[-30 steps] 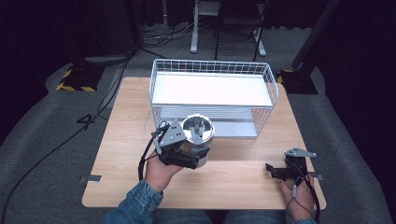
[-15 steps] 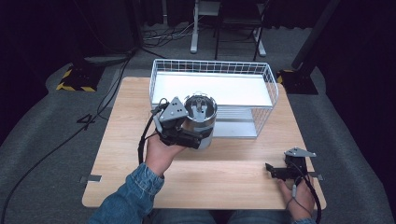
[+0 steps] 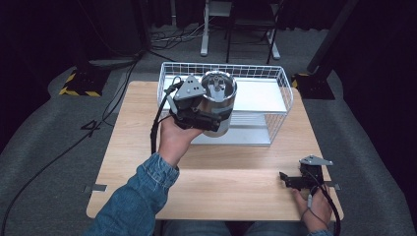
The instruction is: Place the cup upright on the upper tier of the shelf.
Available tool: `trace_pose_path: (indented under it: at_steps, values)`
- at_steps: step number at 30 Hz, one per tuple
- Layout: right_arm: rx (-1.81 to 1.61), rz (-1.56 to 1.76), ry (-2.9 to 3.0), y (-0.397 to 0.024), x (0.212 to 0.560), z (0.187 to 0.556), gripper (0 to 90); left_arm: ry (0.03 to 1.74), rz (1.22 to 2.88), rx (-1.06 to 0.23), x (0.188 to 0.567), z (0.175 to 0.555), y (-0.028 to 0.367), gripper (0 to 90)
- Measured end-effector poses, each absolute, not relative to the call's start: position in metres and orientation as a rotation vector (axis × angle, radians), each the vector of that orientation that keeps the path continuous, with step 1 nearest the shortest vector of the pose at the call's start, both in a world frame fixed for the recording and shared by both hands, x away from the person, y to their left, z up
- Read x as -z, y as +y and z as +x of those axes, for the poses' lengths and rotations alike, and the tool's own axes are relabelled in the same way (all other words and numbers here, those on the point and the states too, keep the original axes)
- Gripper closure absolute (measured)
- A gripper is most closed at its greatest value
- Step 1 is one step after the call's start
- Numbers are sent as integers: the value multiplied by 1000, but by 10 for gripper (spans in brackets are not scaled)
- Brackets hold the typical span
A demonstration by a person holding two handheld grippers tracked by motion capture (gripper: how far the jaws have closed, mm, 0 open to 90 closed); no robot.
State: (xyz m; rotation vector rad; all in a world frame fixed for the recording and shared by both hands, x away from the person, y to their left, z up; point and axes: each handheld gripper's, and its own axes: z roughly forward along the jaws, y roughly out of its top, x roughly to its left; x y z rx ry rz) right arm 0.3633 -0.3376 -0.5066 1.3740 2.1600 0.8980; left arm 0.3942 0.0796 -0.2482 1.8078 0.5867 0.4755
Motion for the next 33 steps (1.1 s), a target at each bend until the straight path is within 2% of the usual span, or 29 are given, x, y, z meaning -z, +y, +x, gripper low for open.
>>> trace_pose_path:
  at_steps: [15,22,33]
  values:
    - [-898,1372,2160,-338,507,363,4,677,1713,-513,224,442,67,35]
    - [-900,1372,2161,-338,507,363,4,749,1697,-569,227,463,59,36]
    - [-901,1367,2163,-338,507,364,4,845,1709,-534,239,489,48,35]
